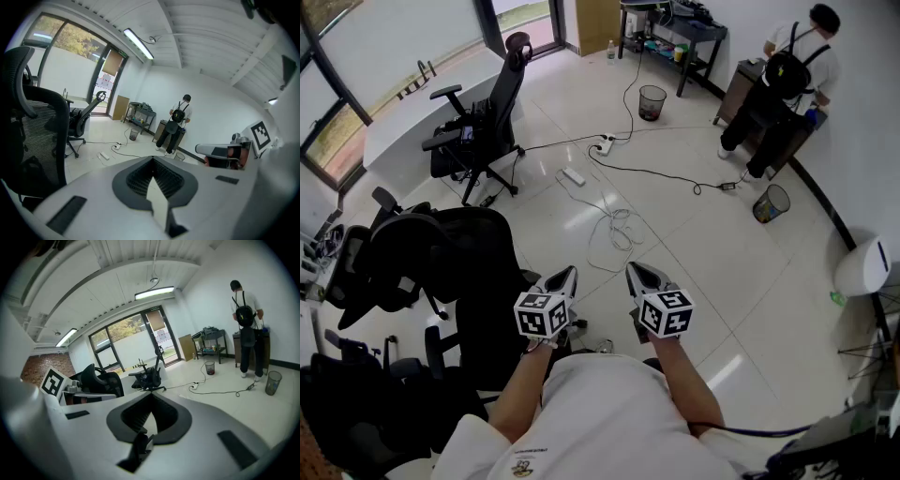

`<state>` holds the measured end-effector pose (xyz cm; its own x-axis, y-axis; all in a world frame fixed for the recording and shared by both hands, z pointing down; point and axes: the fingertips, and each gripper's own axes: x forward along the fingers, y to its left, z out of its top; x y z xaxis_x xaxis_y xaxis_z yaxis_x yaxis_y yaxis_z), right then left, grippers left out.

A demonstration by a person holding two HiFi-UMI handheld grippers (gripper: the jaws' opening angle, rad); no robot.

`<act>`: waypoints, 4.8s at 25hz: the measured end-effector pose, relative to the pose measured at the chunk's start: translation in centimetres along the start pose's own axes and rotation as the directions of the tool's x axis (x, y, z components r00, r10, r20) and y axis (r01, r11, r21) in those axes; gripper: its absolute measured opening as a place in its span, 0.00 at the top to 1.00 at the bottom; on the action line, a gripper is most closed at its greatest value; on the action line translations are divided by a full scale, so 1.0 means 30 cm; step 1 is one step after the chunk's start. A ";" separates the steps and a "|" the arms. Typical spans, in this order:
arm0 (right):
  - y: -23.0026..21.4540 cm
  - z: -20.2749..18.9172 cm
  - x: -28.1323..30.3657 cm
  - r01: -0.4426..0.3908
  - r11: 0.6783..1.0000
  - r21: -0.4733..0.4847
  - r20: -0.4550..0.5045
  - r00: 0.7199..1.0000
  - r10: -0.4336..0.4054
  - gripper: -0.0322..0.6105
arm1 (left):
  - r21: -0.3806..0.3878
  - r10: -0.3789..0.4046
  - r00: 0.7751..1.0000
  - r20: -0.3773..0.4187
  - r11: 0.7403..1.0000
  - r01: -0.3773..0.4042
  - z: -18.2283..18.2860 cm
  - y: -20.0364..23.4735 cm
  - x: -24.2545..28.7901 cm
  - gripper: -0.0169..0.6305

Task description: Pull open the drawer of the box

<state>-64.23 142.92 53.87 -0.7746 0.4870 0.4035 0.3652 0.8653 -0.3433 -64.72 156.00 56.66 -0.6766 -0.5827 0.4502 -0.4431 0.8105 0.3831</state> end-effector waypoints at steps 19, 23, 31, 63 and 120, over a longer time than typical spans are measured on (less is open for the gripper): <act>-0.257 -0.060 -0.224 0.223 0.970 0.093 0.043 0.973 -0.228 0.97 | 0.049 -0.176 0.983 -0.052 0.983 0.179 -0.014 -0.224 0.187 0.97; -0.381 -0.069 -0.367 0.263 0.957 0.125 0.053 0.961 -0.271 0.97 | 0.061 -0.209 0.975 -0.076 0.975 0.214 -0.038 -0.389 0.257 0.97; -0.552 -0.060 -0.735 0.358 0.910 0.209 0.103 0.917 -0.385 0.97 | 0.115 -0.295 0.946 -0.131 0.944 0.310 -0.079 -0.774 0.280 0.97; -1.176 -0.499 -2.051 0.621 0.545 0.563 0.133 0.583 -0.802 0.97 | 0.237 -0.596 0.642 -0.482 0.616 0.751 -0.674 -2.207 0.524 0.97; -2.339 -0.322 -2.691 0.649 0.208 0.732 0.046 0.257 -0.965 0.97 | 0.136 -0.656 0.240 -0.716 0.207 0.969 -0.756 -3.422 1.326 0.97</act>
<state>-22.34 44.05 53.57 -0.5755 -0.7154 0.3962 -0.8047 0.4090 -0.4303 -32.82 48.26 53.53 0.5489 -0.7144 0.4340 -0.8271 -0.3889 0.4057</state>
